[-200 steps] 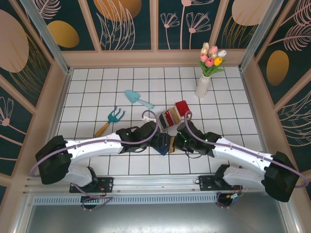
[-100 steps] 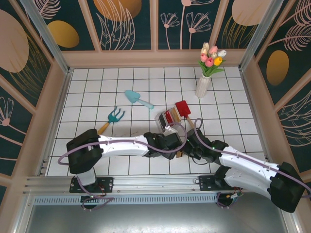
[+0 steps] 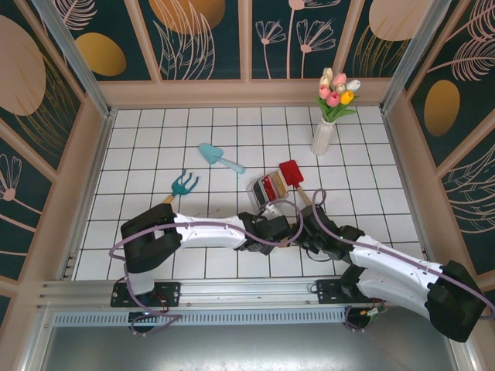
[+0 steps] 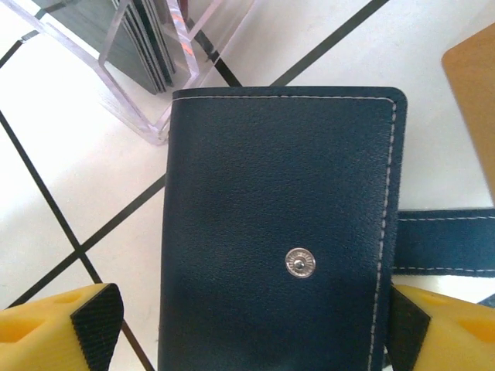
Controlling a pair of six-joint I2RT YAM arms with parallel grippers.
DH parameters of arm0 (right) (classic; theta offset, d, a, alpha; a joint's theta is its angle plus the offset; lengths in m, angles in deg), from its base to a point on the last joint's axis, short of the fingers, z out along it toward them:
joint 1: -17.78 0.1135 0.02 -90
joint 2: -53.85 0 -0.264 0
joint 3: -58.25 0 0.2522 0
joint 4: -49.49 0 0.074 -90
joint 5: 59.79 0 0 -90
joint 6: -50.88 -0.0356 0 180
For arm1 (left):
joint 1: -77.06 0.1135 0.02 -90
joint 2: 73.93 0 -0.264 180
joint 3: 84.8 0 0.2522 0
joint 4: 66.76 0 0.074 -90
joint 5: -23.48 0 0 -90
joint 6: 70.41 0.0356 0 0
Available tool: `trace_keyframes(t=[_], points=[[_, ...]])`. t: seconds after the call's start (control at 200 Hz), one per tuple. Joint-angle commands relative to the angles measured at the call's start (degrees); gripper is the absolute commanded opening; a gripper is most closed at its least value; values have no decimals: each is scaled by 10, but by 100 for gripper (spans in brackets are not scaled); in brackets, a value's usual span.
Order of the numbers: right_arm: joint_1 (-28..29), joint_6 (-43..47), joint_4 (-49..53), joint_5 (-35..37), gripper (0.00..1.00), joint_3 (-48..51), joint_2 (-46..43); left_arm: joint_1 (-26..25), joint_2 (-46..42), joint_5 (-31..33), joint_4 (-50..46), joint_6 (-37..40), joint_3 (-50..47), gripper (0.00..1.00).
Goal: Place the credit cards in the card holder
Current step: Open the card holder at the bottom-center of the table.
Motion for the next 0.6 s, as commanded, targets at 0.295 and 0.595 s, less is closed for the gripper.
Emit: trace_keyframes(t=[0.295, 0.595], points=[[-7, 5, 30, 8, 0, 11, 2, -4, -4, 36, -26, -9, 10, 50], [-9, 8, 41, 14, 0, 10, 5, -4, -22, 47, -31, -18, 11, 24]])
